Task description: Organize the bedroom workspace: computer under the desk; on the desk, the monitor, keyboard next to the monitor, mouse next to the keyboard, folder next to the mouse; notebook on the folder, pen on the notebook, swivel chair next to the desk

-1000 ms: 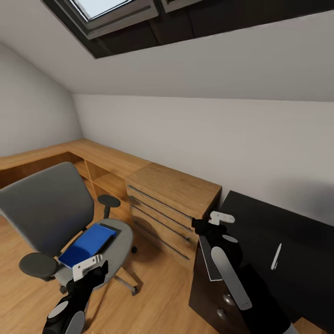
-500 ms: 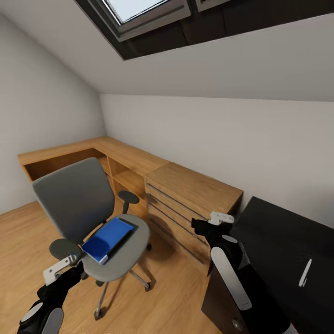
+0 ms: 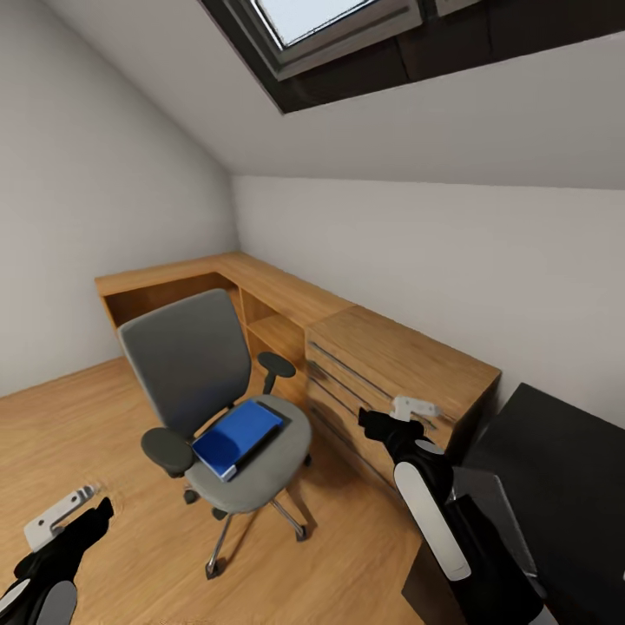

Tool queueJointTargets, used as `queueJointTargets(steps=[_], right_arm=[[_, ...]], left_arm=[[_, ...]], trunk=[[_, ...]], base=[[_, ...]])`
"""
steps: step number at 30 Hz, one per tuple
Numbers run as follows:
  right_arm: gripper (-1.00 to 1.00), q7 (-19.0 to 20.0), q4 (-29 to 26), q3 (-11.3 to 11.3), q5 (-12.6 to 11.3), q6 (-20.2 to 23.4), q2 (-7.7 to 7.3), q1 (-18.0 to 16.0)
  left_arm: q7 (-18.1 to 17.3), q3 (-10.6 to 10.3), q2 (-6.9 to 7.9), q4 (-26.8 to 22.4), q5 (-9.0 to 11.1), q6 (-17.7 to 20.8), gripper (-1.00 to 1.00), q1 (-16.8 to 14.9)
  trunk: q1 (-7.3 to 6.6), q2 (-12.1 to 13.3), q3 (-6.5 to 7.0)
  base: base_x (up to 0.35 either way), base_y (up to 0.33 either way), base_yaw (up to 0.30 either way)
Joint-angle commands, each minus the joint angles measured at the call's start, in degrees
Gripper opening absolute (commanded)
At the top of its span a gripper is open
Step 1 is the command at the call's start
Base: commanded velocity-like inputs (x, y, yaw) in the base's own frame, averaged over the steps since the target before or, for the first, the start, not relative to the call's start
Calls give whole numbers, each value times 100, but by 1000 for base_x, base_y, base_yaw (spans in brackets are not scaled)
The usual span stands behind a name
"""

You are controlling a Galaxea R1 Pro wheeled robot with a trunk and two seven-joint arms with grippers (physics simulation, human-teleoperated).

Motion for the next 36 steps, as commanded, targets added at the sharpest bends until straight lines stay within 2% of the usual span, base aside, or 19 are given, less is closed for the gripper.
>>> queueJointTargets(steps=[1,11,14,15,16,18,19,22,23,31,36], right_arm=[[100,-56,-6,6,-51,11,-1,-6],[100,-48,0,-10,-46,-54,-2,-6],[100,-47,0,-11,-48,-58,-2,-6],[100,-47,0,-12,-50,-59,-2,-6],[100,-47,0,-12,-50,-59,-2,-6],[100,-47,0,-12,-50,-59,-2,-6],[100,-45,0,-12,-54,-59,-2,-6],[100,-42,2,-6,-57,-59,-2,-6],[100,-41,5,10,-58,-59,-2,-6],[100,-33,85,87,-52,-68,-7,-6],[100,-12,89,106,-58,-68,-4,-6]], left_arm=[[39,18,2,-8,53,20,100,-4],[45,81,12,324,55,52,100,-4],[30,94,21,839,46,27,100,-4],[34,97,43,1754,-24,-17,100,-4],[34,95,81,2129,-75,-76,100,-4],[26,90,139,2467,-136,-200,100,-4],[-11,79,201,2768,-194,-391,100,-4],[-147,64,257,3132,-260,-740,100,-4],[-287,59,279,3300,-297,-958,100,-4],[-746,56,315,3621,-532,-1421,100,-4],[-767,57,317,3644,-549,-1444,100,-4]], trunk=[[0,-4,-6],[0,-4,-6],[0,-4,-6],[0,-4,-6],[0,-4,-6],[0,-4,-6],[0,-4,-6],[0,-4,-6],[0,-4,-6],[0,-4,-6],[0,-4,-6]], base=[[0,0,277],[0,0,277],[0,0,277],[0,0,277],[0,0,259],[0,0,211],[0,0,123],[0,0,80],[0,0,40],[0,0,16],[0,0,1]])
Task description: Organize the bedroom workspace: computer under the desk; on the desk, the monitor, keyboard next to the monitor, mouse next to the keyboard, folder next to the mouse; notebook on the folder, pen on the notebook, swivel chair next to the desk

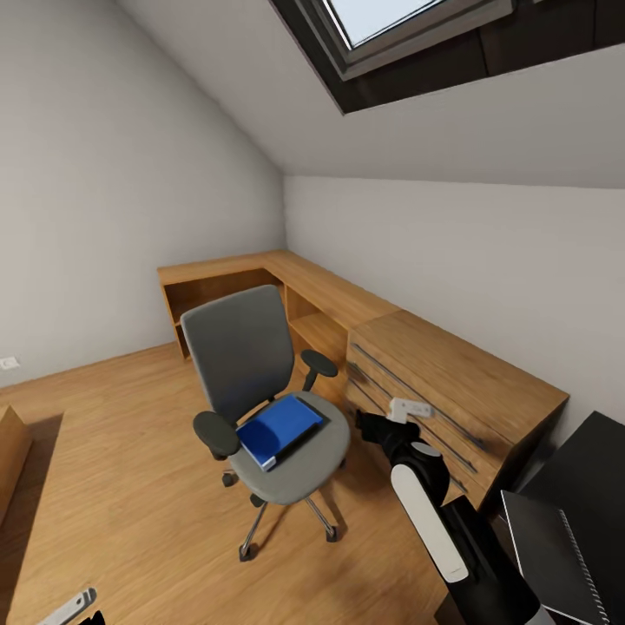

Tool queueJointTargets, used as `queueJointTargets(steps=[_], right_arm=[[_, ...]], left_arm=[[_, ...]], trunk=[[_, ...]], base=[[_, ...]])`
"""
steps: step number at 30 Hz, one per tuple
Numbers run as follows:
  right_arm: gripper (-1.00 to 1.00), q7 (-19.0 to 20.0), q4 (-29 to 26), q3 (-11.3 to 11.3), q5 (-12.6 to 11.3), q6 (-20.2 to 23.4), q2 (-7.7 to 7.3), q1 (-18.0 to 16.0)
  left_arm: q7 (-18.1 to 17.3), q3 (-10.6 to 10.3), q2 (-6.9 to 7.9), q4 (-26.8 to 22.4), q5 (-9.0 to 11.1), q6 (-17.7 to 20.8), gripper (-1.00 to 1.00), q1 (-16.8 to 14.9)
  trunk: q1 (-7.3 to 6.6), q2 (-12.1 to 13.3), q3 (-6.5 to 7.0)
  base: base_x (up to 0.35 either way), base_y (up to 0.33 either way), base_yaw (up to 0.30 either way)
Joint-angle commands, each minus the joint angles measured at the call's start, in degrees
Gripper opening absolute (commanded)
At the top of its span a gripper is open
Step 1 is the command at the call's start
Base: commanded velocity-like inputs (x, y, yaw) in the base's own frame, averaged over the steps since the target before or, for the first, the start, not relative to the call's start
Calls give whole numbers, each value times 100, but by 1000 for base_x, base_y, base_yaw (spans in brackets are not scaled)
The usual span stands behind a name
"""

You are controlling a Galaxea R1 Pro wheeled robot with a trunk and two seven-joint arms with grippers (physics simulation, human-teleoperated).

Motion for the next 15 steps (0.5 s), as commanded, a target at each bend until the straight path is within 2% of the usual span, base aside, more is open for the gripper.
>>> queueJointTargets(steps=[1,11,13,15], right_arm=[[100,-34,-2,20,-55,11,0,-6],[100,-29,-16,32,-52,-61,4,-6],[100,-32,-13,31,-54,-103,6,-6],[100,-34,-3,33,-56,-177,9,-6]], left_arm=[[19,-10,-8,15,29,16,100,-1],[17,-13,-7,40,25,8,100,-1],[14,-13,-7,49,23,6,100,-1],[9,-13,-7,103,16,1,100,-1]], trunk=[[0,-4,-6],[0,-4,-6],[0,-4,-6],[0,-4,-6]], base=[[0,0,0],[0,0,7],[14,0,112],[234,0,240]])
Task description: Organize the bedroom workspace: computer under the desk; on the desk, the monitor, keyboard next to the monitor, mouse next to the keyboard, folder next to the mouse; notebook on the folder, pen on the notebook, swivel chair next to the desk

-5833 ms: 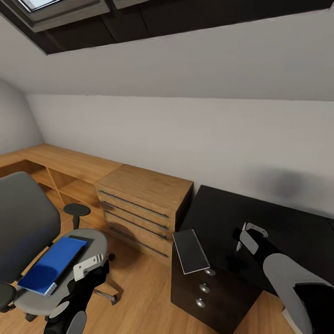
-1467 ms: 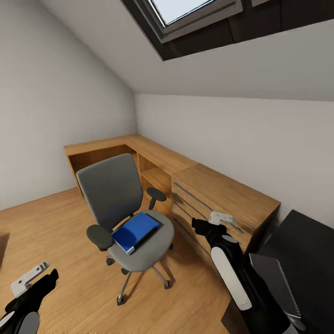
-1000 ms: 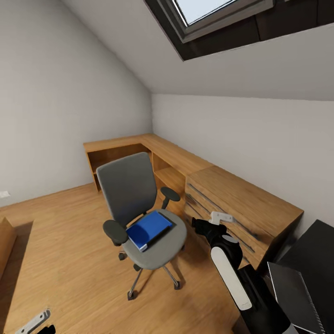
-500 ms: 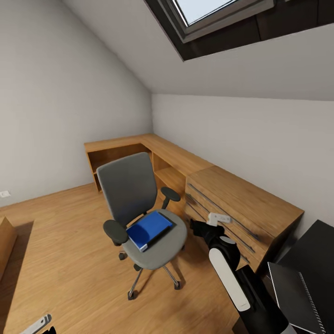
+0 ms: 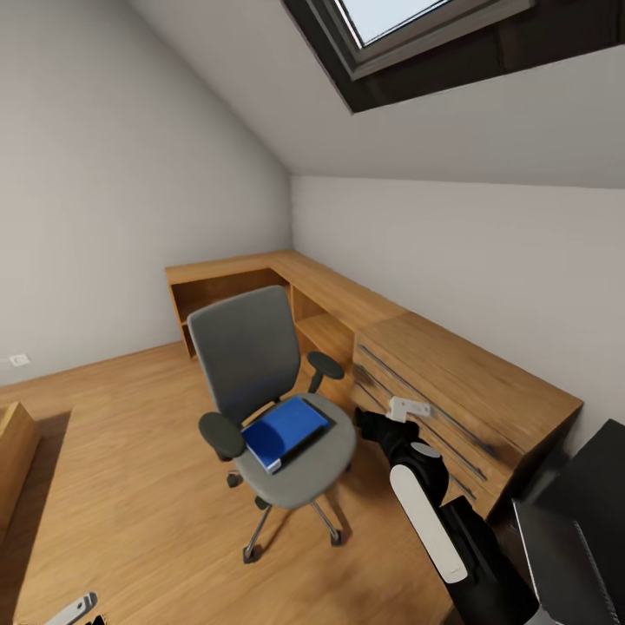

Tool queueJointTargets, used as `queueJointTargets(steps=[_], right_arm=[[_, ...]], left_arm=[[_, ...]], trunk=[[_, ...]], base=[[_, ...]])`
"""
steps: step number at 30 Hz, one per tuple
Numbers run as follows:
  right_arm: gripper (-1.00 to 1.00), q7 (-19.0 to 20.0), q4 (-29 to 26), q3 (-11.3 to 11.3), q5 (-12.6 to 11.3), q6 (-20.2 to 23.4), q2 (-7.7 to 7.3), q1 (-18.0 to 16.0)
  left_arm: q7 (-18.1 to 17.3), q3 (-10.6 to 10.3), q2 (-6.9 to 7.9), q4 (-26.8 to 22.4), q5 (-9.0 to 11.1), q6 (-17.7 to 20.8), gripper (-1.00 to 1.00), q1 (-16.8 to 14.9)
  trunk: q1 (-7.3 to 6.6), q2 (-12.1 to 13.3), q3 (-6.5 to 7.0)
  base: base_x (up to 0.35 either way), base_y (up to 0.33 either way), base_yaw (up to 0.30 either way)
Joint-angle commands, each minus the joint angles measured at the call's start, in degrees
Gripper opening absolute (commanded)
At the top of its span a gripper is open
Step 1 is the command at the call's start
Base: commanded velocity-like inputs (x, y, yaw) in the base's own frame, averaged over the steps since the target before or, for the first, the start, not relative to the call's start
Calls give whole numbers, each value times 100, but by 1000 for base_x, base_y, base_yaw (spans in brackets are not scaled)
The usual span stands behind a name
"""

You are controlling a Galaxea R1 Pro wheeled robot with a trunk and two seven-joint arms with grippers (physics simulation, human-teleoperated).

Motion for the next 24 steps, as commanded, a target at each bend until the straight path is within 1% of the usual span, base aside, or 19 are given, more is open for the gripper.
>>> queueJointTargets(steps=[1,5,10,11,15,20,24], right_arm=[[100,-54,-7,7,-48,10,-1,-6],[100,-52,-1,10,-50,-4,0,-6],[100,-50,7,17,-44,-9,3,-6],[100,-51,10,20,-43,-10,5,-6],[100,-55,13,151,-38,-10,2,-6],[100,-56,17,202,-34,-15,0,-6],[100,-56,21,210,-33,-78,0,-6]], left_arm=[[24,-4,3,-7,34,25,100,-2],[23,-5,7,6,-64,24,100,-2],[23,-18,9,71,-112,28,100,-2],[23,-18,9,79,-116,29,100,-2],[23,-18,10,91,-122,32,100,-2],[26,-16,-10,49,-117,27,100,-2],[27,-3,-31,-90,-115,25,100,-2]], trunk=[[3,-3,-6],[3,-3,-6],[3,-3,-6],[3,-3,-6],[3,-3,-6],[3,-3,-6],[3,-3,-6]], base=[[259,0,249],[290,0,262],[215,0,271],[76,0,273],[22,0,274],[6,0,274],[2,0,265]])
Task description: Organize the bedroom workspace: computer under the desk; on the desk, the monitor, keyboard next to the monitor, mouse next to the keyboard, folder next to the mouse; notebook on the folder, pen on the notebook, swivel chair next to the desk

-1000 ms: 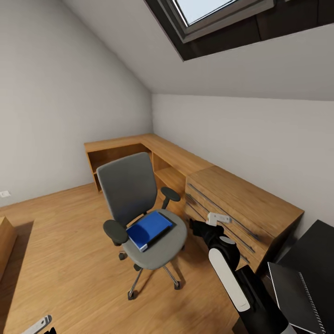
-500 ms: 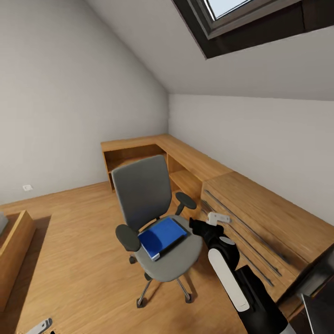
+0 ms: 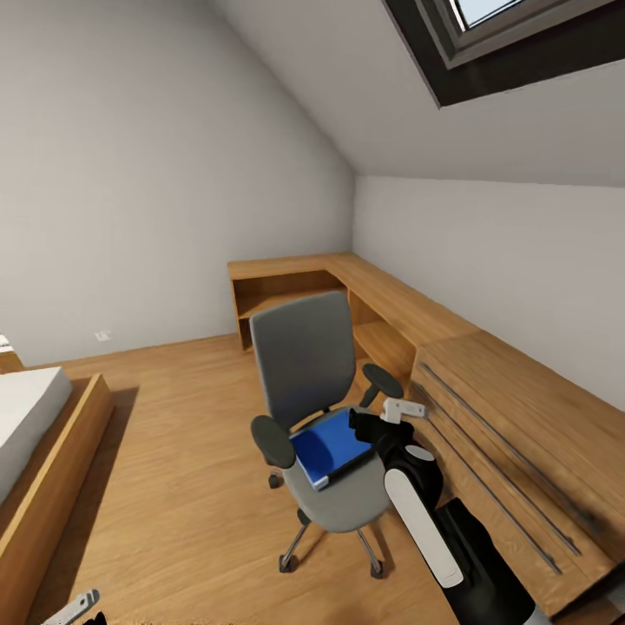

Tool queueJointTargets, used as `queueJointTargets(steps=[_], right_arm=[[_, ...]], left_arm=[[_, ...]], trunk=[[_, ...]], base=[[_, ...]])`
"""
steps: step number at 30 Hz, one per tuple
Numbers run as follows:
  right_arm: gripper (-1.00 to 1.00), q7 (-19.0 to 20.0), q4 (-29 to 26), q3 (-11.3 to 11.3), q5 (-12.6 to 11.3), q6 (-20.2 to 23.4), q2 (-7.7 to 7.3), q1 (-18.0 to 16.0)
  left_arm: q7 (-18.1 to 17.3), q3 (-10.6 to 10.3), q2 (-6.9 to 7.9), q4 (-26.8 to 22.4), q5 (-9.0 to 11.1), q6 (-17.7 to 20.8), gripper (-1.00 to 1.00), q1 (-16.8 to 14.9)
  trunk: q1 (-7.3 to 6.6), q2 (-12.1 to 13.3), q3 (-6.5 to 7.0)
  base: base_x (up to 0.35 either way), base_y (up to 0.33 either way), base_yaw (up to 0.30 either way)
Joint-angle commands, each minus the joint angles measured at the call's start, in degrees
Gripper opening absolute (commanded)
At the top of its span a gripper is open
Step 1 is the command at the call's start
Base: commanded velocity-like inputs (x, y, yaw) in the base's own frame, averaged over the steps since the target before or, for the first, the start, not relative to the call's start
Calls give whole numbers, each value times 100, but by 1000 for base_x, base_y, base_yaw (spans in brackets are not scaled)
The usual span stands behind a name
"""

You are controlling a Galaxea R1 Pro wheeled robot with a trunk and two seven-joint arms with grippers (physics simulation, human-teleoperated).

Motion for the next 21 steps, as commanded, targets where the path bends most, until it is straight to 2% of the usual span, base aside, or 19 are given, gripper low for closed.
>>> queueJointTargets(steps=[1,6,8,11,12,14,15,17,20,21], right_arm=[[100,-52,-9,7,-46,-5,-3,-6],[100,-52,-10,11,-46,-78,-7,-6],[100,-47,-13,3,-49,-83,-21,-6],[100,-44,-9,4,-59,-92,-19,-6],[100,-40,68,-1,-55,-160,-11,-6],[100,-35,188,-4,-48,-261,-10,-6],[100,-28,378,-9,-44,-444,-7,-7],[100,-19,651,-12,-42,-701,-3,-12],[100,23,1183,-15,-42,-1103,2,-55],[100,95,1586,-19,-49,-1302,4,-172]], left_arm=[[22,-3,-1,-36,44,25,100,-2],[12,-15,-10,-150,51,26,100,-2],[19,-124,-7,-160,52,60,100,-2],[28,-184,-2,-306,54,105,100,-2],[41,-217,-29,-739,59,362,100,-2],[43,-226,-64,-964,60,599,100,-2],[49,-232,-115,-1219,60,902,100,-2],[59,-239,-171,-1491,61,1223,100,-2],[75,-258,-239,-1876,63,1649,100,-2],[82,-268,-269,-2084,65,1862,100,-7]], trunk=[[0,-4,-6],[66,-124,-60],[110,-204,-96],[176,-325,-150],[198,-365,-168],[242,-445,-204],[264,-485,-222],[308,-565,-258],[374,-686,-312],[396,-726,-329]], base=[[1,0,206],[0,0,53],[0,0,2],[0,0,0],[0,0,0],[0,0,0],[0,0,0],[0,0,0],[0,0,0],[0,0,0]])
